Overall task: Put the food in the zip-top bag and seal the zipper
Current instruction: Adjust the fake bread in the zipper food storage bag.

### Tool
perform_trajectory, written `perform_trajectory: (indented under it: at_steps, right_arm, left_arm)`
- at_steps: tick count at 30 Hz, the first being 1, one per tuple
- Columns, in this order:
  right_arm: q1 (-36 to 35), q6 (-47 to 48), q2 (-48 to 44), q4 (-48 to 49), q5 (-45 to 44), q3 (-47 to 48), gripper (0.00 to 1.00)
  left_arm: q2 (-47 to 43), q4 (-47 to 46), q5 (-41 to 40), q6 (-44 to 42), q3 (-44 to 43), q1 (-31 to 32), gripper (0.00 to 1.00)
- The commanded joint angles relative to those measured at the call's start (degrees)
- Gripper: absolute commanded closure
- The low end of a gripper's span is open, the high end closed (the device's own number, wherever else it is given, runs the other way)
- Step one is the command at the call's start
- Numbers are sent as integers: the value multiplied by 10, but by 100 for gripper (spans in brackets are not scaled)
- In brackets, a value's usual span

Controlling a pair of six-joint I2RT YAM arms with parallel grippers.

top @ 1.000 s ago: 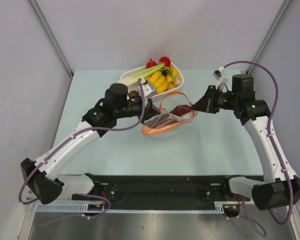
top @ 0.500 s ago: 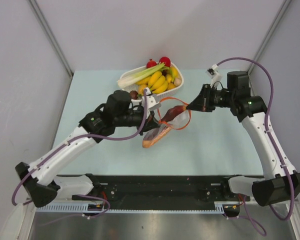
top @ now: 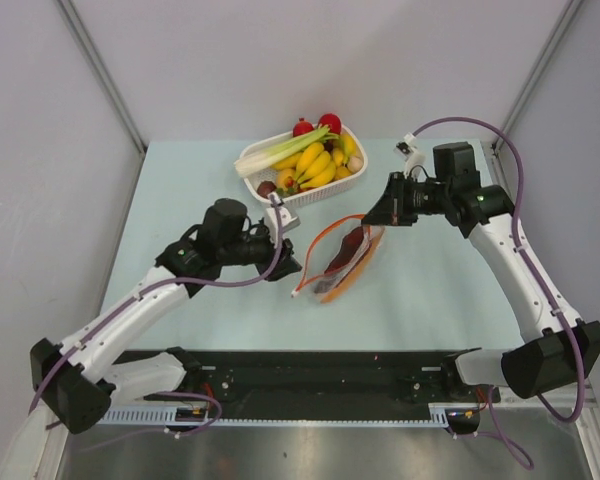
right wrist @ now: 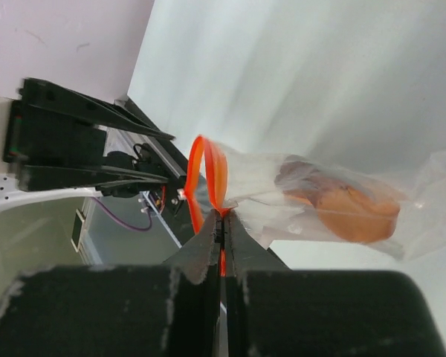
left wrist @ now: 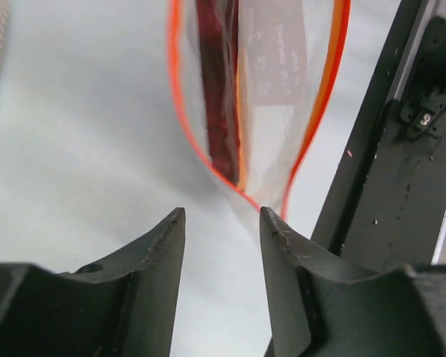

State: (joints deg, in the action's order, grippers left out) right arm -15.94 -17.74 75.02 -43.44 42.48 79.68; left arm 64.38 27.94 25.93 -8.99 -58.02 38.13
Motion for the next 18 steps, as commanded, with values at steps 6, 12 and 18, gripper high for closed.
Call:
perform_trajectory:
  at_steps: [6, 12, 18]
  right_arm:
    - [-15, -29, 8, 29, -6, 10, 100]
    - [-16, -34, 9, 24, -20, 10, 100]
    - [-17, -40, 18, 27, -15, 10, 100]
  left_arm:
    - [-84, -139, 60, 45, -5, -12, 49]
    - [-4, -161, 19, 63, -57, 62, 64]
    - [71, -205, -35, 33, -66, 99, 67]
